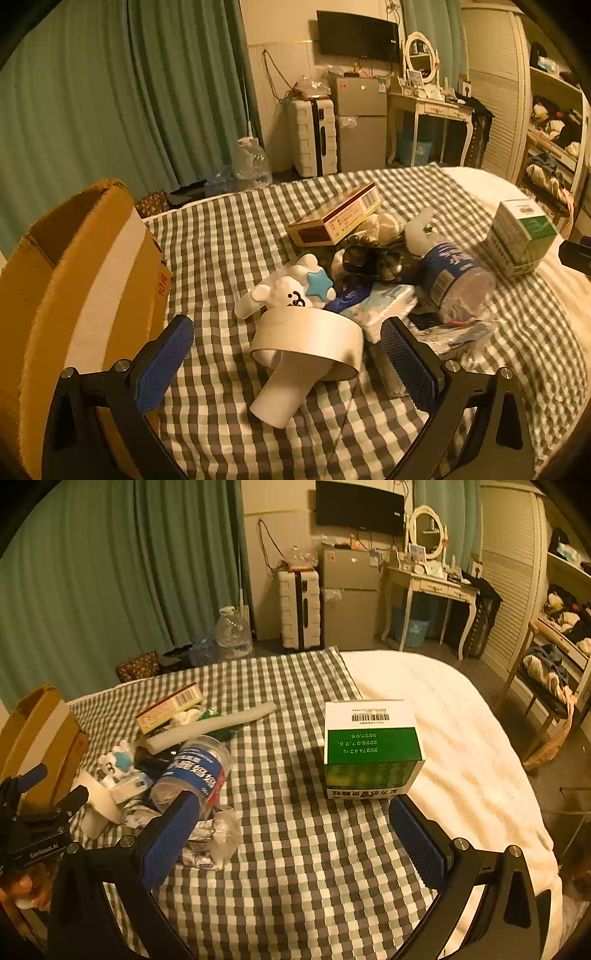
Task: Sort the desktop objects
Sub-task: 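Reach the right gripper toward the green-and-white medicine box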
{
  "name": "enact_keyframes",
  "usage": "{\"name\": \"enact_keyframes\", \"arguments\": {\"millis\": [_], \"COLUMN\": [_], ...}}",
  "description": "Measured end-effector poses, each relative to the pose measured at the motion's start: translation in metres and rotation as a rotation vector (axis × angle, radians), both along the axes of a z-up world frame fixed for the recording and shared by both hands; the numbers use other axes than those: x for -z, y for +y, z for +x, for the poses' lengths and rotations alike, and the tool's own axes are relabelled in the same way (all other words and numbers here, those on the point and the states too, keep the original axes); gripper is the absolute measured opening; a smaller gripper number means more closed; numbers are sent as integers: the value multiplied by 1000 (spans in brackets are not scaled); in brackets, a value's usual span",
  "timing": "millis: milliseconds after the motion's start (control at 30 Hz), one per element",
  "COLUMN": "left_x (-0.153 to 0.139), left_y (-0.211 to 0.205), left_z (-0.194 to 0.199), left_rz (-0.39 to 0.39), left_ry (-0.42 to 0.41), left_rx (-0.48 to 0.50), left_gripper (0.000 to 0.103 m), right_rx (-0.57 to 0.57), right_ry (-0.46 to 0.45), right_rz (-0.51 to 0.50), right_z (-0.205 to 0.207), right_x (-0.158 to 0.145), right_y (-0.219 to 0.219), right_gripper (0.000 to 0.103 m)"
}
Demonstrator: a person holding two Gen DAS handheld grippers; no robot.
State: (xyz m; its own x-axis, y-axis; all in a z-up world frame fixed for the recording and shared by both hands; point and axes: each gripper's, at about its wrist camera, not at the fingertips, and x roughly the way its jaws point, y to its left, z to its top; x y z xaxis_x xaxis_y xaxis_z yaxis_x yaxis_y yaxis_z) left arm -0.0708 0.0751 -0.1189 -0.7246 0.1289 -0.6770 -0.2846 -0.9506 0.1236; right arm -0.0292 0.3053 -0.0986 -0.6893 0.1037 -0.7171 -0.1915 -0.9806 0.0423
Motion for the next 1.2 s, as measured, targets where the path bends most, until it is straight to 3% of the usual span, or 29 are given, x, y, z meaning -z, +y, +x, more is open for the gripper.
{"name": "enact_keyframes", "arguments": {"millis": [167,367,733,1067,1200], "left_x": [14,22,30,38,41], "left_y": [-2,-1,-9,-4,-8], "left_z": [-13,-20,-29,-30,-31], "left_rz": [7,1,88,112,133], "left_ry": [-34,-58,-121,-182,-191], "left_rx": [7,11,38,70,70], "left_gripper": [103,103,103,103,103], "right_rx": [-31,-16,32,79,69], "right_ry": [-33,-60,-79,-104,-127], "right_rz": [59,28,51,75,132], "right_z": [-18,-30,-47,-68,-81], "right_x": [12,25,40,52,56], "right_y": [-5,6,21,39,42], "right_gripper": [103,103,103,103,103]}}
